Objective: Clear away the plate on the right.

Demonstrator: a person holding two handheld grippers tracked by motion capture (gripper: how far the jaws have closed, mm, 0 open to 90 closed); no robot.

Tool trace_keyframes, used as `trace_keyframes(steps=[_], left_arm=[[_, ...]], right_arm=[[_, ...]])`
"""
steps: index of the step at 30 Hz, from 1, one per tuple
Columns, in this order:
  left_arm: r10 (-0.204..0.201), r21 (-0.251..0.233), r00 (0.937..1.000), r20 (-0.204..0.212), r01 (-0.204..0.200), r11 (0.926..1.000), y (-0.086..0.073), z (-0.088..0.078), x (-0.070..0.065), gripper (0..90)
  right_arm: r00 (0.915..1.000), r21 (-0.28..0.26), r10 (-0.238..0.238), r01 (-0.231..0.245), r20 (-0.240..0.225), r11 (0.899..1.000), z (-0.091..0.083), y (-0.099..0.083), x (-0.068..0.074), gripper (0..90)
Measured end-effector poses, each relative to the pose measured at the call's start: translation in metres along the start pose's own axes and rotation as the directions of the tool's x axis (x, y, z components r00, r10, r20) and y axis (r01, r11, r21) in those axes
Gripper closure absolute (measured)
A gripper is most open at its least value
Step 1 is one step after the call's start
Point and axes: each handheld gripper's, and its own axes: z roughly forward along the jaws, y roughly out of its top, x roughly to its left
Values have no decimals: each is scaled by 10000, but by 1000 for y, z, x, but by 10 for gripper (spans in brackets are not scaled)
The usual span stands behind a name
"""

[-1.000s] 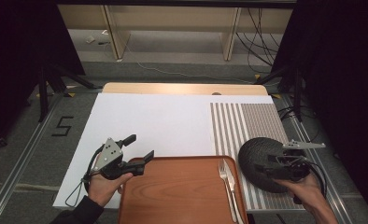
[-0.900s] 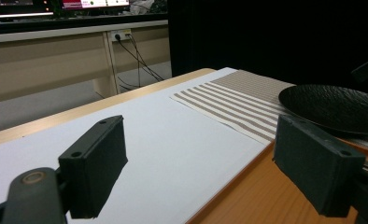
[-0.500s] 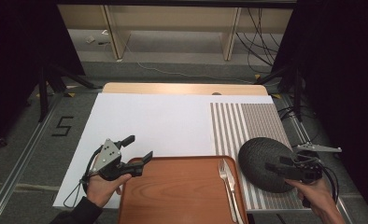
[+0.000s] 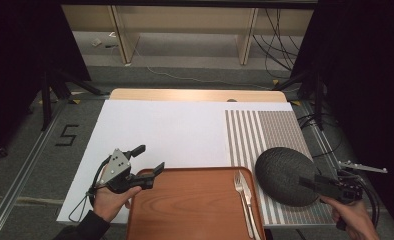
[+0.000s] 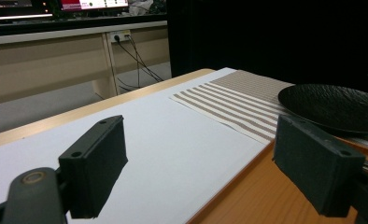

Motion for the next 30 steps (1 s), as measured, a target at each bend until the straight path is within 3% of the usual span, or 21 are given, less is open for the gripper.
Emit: trace_keyframes(steps=[10,24,30], left_arm=[[34,84,10000,-55,-34,10000,-1,2,0,172],[68,111,10000,26,-68,9999,-1,2,0,172],[74,111,10000,11,-74,9999,-1,2,0,172]], right_arm=[[9980,-82,611,-609,188,9981,-5,-7,-14,212],[9926,304,916,-943,803,9951,-3,-11,-27,220],[9856,351,1531,-1559,723,9872,-2,-14,-35,214]])
